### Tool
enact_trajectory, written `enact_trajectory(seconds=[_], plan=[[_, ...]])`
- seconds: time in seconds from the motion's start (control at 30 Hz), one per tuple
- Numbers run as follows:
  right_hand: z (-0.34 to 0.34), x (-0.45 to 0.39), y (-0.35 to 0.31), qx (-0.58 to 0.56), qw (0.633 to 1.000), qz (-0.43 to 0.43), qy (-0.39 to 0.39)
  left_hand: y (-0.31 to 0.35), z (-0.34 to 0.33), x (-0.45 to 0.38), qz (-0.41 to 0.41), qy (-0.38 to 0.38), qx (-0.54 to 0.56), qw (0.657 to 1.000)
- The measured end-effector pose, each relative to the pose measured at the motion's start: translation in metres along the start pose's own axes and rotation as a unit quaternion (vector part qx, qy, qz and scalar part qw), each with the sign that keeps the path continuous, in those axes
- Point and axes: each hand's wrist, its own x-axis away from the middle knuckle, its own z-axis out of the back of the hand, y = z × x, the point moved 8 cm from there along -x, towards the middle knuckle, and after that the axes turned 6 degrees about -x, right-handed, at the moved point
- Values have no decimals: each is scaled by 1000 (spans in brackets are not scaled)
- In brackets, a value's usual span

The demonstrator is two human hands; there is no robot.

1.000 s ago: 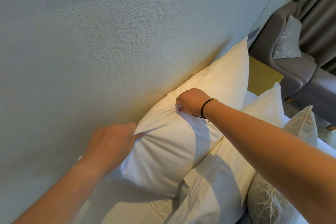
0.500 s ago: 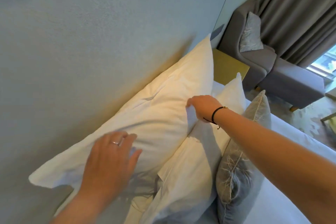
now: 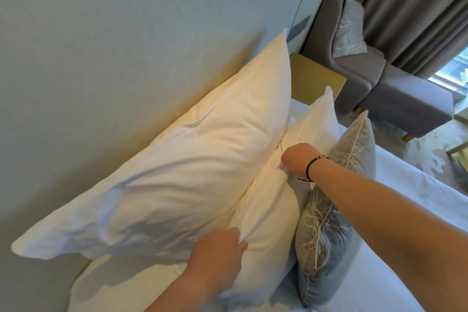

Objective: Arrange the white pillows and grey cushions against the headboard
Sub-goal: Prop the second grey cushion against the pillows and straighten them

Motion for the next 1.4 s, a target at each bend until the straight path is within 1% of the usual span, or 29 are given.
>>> enact_trajectory(seconds=[0.13, 0.2, 0.27, 0.3, 0.33, 0.37, 0.43, 0.47, 0.5, 0.57, 0.63, 0.7, 0.73, 0.77, 0.8, 0.83, 0.87, 0.9, 0.93, 0.97, 1.03, 1.07, 1.13, 1.23, 1.3, 1.4], plan=[[8, 11, 16, -25, 999, -7, 33, 13, 19, 15, -40, 50, -43, 997], [12, 19, 18, -34, 997, -4, 63, 6, 26, 22, -24, 72, -44, 996], [12, 26, 12, -42, 996, -1, 80, -8, 24, 25, 5, 56, -32, 998], [10, 29, 6, -50, 995, -2, 81, -15, 19, 25, 20, 33, -2, 999], [9, 32, 1, -65, 995, -4, 82, -22, 11, 24, 36, 6, 52, 998], [8, 33, -3, -82, 993, -10, 83, -27, 4, 24, 57, -19, 129, 990], [5, 36, -6, -121, 988, -24, 88, -35, -9, 25, 121, -43, 269, 955], [4, 38, -5, -146, 985, -33, 90, -40, -13, 24, 146, -42, 297, 943], [2, 41, -1, -176, 979, -44, 92, -44, -13, 21, 154, -29, 298, 942], [-2, 51, 10, -234, 965, -71, 99, -51, -2, 15, 138, 18, 248, 959], [-9, 69, 22, -260, 953, -106, 109, -64, 15, 12, 119, 73, 201, 970], [-19, 96, 37, -280, 932, -167, 156, -81, 28, 16, 127, 124, 153, 972], [-29, 113, 46, -306, 911, -211, 180, -86, 29, 18, 132, 136, 120, 975], [-43, 131, 52, -351, 878, -263, 191, -88, 26, 19, 135, 133, 70, 979], [-62, 147, 57, -420, 829, -317, 188, -88, 20, 19, 141, 118, 15, 983], [-85, 162, 57, -521, 753, -362, 174, -87, 11, 18, 146, 96, -26, 984], [-107, 172, 51, -627, 654, -391, 162, -85, 3, 15, 146, 78, -38, 985], [-125, 179, 42, -706, 559, -408, 148, -81, -3, 10, 137, 63, -29, 988], [-137, 184, 34, -737, 509, -423, 137, -74, -8, 4, 120, 51, -7, 991], [-142, 189, 28, -731, 510, -437, 123, -66, -11, -4, 99, 39, 25, 994], [-145, 199, 26, -692, 542, -461, 118, -45, -15, -26, 74, 8, 101, 992], [-144, 203, 27, -681, 552, -465, 122, -34, -14, -40, 69, -1, 137, 988], [-143, 210, 28, -679, 554, -464, 128, -9, -8, -77, 57, -3, 169, 984], [-147, 215, 26, -687, 548, -458, 132, 36, 6, -134, 22, 3, 161, 987], [-148, 216, 24, -686, 551, -455, 137, 69, 16, -168, -18, 11, 149, 989], [-153, 217, 21, -686, 552, -451, 147, 113, 26, -207, -76, 16, 92, 993]])
